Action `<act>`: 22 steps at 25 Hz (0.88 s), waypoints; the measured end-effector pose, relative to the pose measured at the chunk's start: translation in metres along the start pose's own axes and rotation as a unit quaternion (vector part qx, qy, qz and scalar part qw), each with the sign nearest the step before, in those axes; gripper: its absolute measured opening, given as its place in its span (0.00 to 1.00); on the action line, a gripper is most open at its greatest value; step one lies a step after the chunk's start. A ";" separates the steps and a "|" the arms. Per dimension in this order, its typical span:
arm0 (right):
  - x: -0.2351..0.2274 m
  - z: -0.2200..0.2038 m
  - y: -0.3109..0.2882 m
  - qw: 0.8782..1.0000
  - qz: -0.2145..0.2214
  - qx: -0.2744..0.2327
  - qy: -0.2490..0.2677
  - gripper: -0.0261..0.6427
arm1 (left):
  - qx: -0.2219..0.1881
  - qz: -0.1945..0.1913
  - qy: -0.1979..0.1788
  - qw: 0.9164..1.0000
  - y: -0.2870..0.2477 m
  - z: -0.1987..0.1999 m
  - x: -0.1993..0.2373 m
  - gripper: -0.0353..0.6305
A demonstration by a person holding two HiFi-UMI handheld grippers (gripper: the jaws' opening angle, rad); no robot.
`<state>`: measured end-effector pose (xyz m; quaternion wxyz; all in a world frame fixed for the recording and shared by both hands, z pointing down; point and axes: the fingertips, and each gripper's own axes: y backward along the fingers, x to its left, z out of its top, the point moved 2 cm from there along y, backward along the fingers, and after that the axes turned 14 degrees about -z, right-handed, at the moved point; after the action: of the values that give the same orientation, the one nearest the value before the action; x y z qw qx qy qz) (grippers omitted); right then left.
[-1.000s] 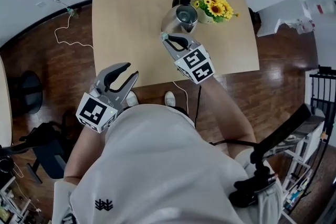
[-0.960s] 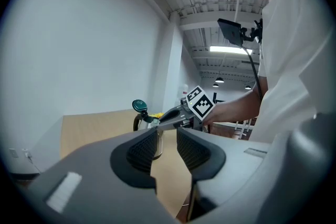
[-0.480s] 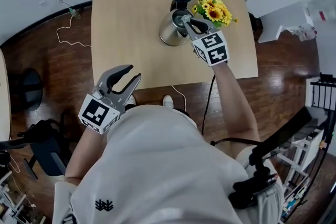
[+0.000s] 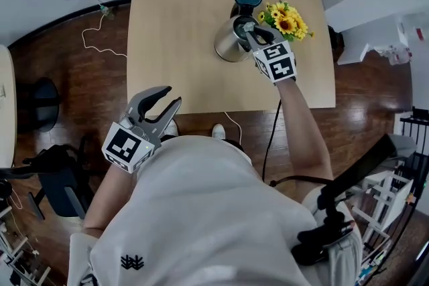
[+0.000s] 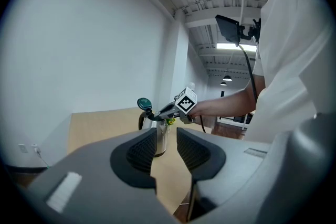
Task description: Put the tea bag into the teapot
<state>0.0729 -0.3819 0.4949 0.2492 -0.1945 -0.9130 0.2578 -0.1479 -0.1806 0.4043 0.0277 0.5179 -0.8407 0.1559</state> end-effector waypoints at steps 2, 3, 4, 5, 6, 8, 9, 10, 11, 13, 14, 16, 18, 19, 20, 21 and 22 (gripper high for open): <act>0.000 -0.002 -0.005 1.000 -0.001 0.004 0.004 0.16 | 0.003 0.004 -0.001 1.000 0.003 -0.002 0.002 0.20; 0.000 -0.002 -0.007 1.000 -0.001 0.006 0.005 0.17 | 0.004 0.006 -0.001 1.000 0.004 -0.003 0.003 0.20; 0.001 -0.003 -0.009 1.000 0.000 0.006 0.003 0.18 | 0.005 0.008 -0.001 1.000 0.006 -0.004 0.004 0.20; 0.001 -0.003 -0.009 1.000 0.001 0.005 0.001 0.18 | 0.004 0.009 0.000 1.000 0.007 -0.003 0.005 0.20; 0.001 -0.003 -0.009 1.000 0.002 0.004 0.000 0.18 | 0.003 0.010 0.000 1.000 0.008 -0.003 0.005 0.20; -0.001 -0.004 -0.009 1.000 0.000 0.001 -0.002 0.20 | 0.004 0.014 0.001 1.000 0.010 -0.003 0.007 0.20; -0.003 -0.003 -0.008 1.000 -0.002 -0.003 -0.005 0.20 | 0.005 0.015 0.001 1.000 0.010 -0.003 0.007 0.20; -0.005 -0.003 -0.006 1.000 -0.005 -0.008 -0.010 0.20 | 0.005 0.016 0.001 1.000 0.010 -0.002 0.007 0.20; -0.008 -0.002 -0.002 1.000 -0.008 -0.014 -0.016 0.20 | 0.005 0.016 0.000 1.000 0.009 -0.002 0.006 0.20; -0.015 0.000 0.009 0.999 -0.019 -0.030 -0.031 0.19 | 0.004 0.014 -0.001 1.000 0.007 -0.001 0.004 0.20; -0.018 0.002 0.016 0.998 -0.023 -0.039 -0.042 0.19 | 0.005 0.014 -0.002 1.000 0.006 0.000 0.002 0.20; -0.024 0.003 0.031 0.996 -0.030 -0.056 -0.058 0.19 | 0.006 0.014 -0.003 1.000 0.004 0.002 -0.001 0.20; -0.030 0.000 0.049 0.994 -0.036 -0.070 -0.071 0.19 | 0.005 0.015 -0.006 1.000 -0.001 0.005 -0.008 0.20; -0.033 -0.002 0.059 0.993 -0.036 -0.077 -0.081 0.19 | 0.005 0.017 -0.007 1.000 -0.003 0.006 -0.011 0.20; -0.034 -0.005 0.070 0.992 -0.036 -0.083 -0.093 0.19 | 0.006 0.019 -0.008 1.000 -0.007 0.007 -0.016 0.20; -0.034 -0.010 0.081 0.990 -0.033 -0.087 -0.104 0.18 | 0.006 0.022 -0.009 1.000 -0.010 0.008 -0.021 0.20; -0.032 -0.017 0.093 0.989 -0.029 -0.089 -0.111 0.19 | 0.008 0.025 -0.009 1.000 -0.014 0.008 -0.027 0.20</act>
<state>0.1293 -0.3178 0.4436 0.1353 -0.1593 -0.9596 0.1882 -0.1221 -0.1659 0.3945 0.0126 0.4979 -0.8526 0.1585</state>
